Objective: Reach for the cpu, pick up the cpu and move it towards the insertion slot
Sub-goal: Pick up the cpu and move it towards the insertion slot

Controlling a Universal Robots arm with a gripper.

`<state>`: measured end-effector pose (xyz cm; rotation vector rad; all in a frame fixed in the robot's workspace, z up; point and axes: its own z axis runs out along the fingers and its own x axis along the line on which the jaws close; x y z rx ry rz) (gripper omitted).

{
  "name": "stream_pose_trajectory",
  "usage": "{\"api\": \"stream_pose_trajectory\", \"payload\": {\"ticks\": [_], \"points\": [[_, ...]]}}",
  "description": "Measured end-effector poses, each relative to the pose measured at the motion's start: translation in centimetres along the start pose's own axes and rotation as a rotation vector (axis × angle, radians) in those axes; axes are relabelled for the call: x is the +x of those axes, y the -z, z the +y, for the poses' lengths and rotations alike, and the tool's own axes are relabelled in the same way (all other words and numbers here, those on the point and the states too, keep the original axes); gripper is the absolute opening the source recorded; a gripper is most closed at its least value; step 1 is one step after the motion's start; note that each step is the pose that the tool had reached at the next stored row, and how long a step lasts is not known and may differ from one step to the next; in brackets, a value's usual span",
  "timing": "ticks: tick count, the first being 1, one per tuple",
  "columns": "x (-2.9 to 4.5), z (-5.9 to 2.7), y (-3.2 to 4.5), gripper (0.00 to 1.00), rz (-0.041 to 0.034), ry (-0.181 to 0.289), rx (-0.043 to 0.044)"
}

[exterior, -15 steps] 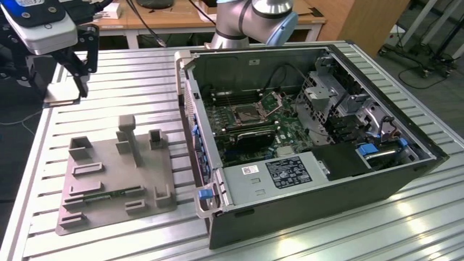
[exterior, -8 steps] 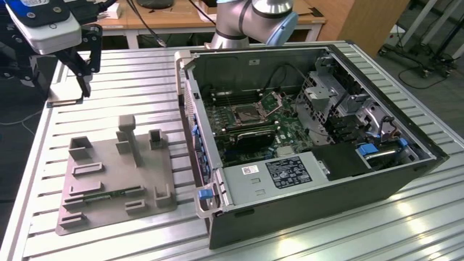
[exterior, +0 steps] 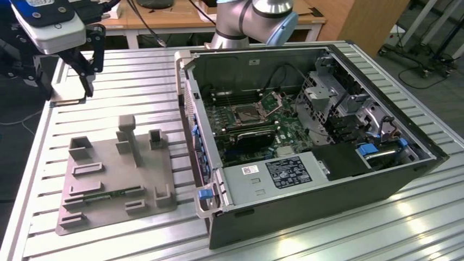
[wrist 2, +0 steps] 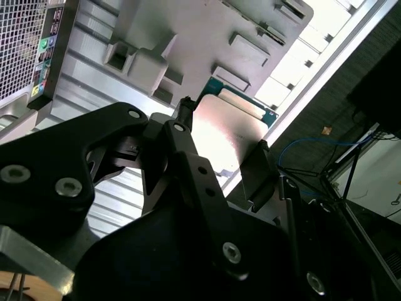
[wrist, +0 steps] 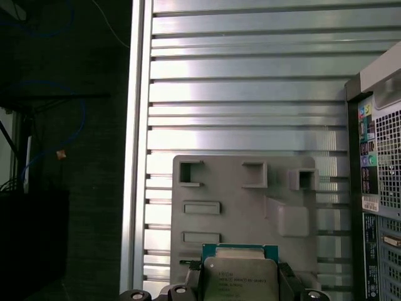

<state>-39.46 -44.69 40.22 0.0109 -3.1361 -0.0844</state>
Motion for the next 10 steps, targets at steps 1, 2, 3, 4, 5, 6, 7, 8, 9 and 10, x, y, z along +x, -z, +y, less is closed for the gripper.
{"api": "stream_pose_trajectory", "payload": {"ticks": [1, 2, 3, 4, 5, 6, 7, 8, 9, 10], "points": [[-0.04, 0.00, 0.00, 0.54, 0.0000, 0.000, 0.0000], [-0.08, 0.00, -0.01, 0.54, -0.0001, 0.000, -0.0001], [-0.13, 0.00, 0.00, 0.54, 0.0000, 0.000, 0.0000], [-0.17, 0.00, 0.00, 0.54, -0.0001, 0.000, 0.0000], [-0.21, 0.00, 0.00, 0.54, -0.0001, 0.000, 0.0000], [-0.25, 0.00, 0.00, 0.54, -0.0001, 0.000, -0.0001], [-0.30, 0.00, 0.00, 0.54, 0.0000, 0.000, 0.0000], [-0.34, 0.00, 0.00, 0.54, -0.0001, 0.000, -0.0001], [-0.38, 0.00, 0.00, 0.54, 0.0000, 0.000, 0.0000], [-0.42, 0.00, 0.00, 0.54, 0.0000, 0.000, 0.0000]]}}
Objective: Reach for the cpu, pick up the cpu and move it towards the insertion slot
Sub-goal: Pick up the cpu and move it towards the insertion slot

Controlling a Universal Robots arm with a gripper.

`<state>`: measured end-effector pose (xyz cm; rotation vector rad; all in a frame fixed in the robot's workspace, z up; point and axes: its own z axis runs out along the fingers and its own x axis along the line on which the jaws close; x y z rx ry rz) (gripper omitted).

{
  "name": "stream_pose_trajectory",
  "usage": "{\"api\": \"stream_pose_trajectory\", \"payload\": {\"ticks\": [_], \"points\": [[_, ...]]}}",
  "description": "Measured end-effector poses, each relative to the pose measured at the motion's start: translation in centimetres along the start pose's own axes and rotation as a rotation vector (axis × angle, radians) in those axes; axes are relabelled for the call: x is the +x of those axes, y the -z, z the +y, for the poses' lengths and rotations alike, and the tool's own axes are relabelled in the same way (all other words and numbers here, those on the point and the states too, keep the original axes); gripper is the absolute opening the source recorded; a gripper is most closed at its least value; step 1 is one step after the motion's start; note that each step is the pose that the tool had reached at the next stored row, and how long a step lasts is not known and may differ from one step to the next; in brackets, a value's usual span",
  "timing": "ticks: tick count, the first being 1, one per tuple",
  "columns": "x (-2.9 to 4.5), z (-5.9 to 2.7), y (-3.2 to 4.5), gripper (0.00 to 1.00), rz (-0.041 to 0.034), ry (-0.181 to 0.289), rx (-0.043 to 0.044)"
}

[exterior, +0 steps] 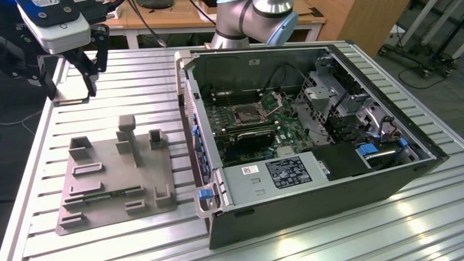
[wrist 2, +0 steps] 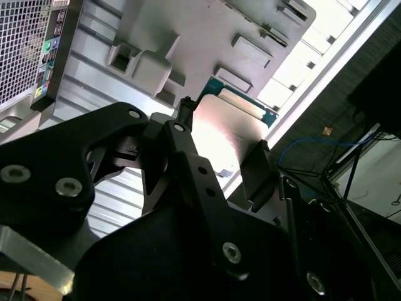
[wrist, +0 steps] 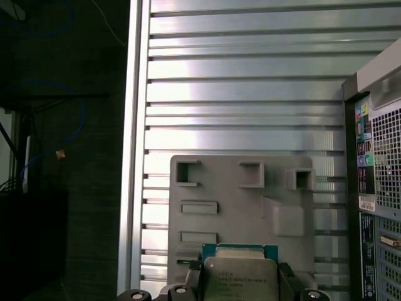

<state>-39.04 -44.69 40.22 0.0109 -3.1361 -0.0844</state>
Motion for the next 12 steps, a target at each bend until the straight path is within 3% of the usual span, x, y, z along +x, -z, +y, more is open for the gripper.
{"api": "stream_pose_trajectory", "payload": {"ticks": [12], "points": [[-0.53, 0.00, 0.00, 0.54, 0.0000, 0.000, 0.0000]]}}
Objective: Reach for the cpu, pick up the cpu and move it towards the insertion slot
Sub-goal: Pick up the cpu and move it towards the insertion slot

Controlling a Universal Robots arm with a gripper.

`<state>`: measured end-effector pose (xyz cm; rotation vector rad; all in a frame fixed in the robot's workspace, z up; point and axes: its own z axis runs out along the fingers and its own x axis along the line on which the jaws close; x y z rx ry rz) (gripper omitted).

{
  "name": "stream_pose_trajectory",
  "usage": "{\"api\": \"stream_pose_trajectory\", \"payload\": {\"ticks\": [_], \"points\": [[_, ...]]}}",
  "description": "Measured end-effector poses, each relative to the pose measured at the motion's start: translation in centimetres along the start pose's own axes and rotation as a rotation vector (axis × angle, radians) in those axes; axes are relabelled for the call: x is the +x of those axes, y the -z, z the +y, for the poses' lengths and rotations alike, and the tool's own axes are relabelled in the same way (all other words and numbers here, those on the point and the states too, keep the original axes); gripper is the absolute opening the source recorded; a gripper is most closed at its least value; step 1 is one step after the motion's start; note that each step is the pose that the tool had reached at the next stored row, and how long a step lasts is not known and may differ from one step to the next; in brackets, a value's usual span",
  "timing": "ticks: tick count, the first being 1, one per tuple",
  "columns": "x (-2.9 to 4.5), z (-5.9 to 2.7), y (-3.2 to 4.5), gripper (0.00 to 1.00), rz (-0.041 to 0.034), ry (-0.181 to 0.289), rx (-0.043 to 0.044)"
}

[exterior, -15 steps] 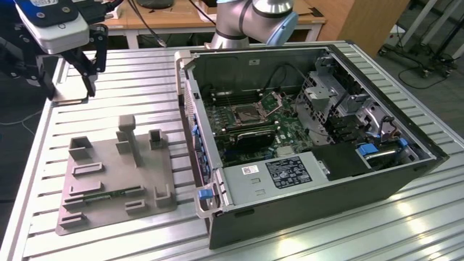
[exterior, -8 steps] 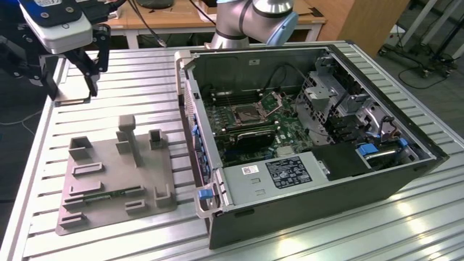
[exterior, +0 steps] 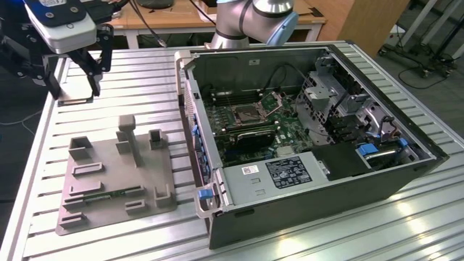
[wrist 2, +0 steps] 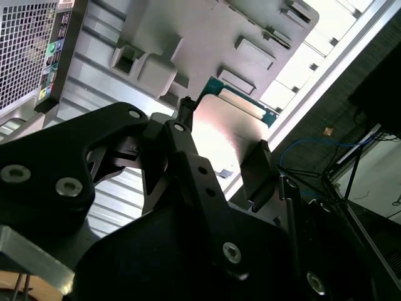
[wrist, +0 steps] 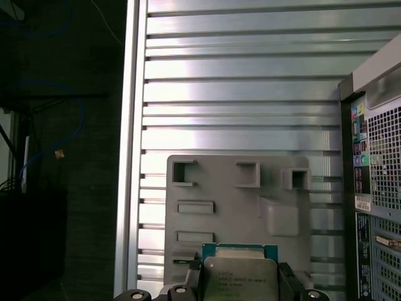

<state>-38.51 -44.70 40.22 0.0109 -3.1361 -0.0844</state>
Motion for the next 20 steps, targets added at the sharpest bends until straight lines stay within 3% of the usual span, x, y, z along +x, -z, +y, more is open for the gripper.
{"api": "stream_pose_trajectory", "payload": {"ticks": [20], "points": [[-0.88, -0.01, 0.00, 0.54, -0.0001, 0.000, 0.0000]]}}
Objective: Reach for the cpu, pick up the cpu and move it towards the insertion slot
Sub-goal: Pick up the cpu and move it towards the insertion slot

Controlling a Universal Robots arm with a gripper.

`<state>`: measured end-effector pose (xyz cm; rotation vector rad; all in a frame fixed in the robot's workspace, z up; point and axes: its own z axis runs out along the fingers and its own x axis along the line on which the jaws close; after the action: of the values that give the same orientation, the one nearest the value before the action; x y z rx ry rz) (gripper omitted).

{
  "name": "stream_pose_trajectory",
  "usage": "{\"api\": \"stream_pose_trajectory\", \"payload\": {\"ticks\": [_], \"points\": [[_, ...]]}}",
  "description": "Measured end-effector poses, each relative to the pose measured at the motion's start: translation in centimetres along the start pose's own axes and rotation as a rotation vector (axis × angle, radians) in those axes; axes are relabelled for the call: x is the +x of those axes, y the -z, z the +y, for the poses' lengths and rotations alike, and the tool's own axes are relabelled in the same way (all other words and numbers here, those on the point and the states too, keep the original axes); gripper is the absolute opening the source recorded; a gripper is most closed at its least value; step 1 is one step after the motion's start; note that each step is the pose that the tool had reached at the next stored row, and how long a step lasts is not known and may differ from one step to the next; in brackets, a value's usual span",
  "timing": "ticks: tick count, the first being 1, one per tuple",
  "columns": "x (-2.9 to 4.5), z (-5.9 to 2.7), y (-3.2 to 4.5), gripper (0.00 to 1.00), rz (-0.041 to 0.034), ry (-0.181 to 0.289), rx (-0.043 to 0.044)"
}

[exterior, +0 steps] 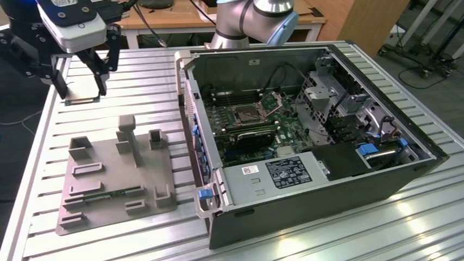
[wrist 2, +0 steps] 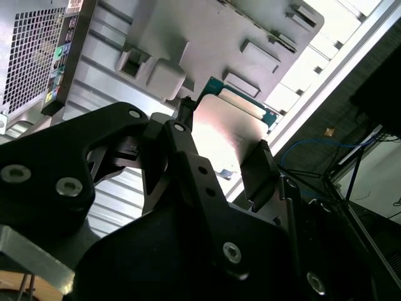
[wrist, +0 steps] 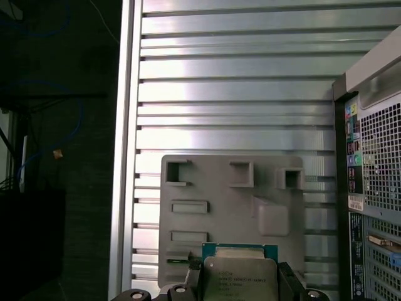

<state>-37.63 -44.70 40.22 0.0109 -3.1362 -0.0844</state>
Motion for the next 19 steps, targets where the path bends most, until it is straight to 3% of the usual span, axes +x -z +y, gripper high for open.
{"api": "stream_pose_trajectory", "payload": {"ticks": [19], "points": [[-1.28, -0.01, 0.01, 0.54, 0.0001, 0.000, 0.0000]]}}
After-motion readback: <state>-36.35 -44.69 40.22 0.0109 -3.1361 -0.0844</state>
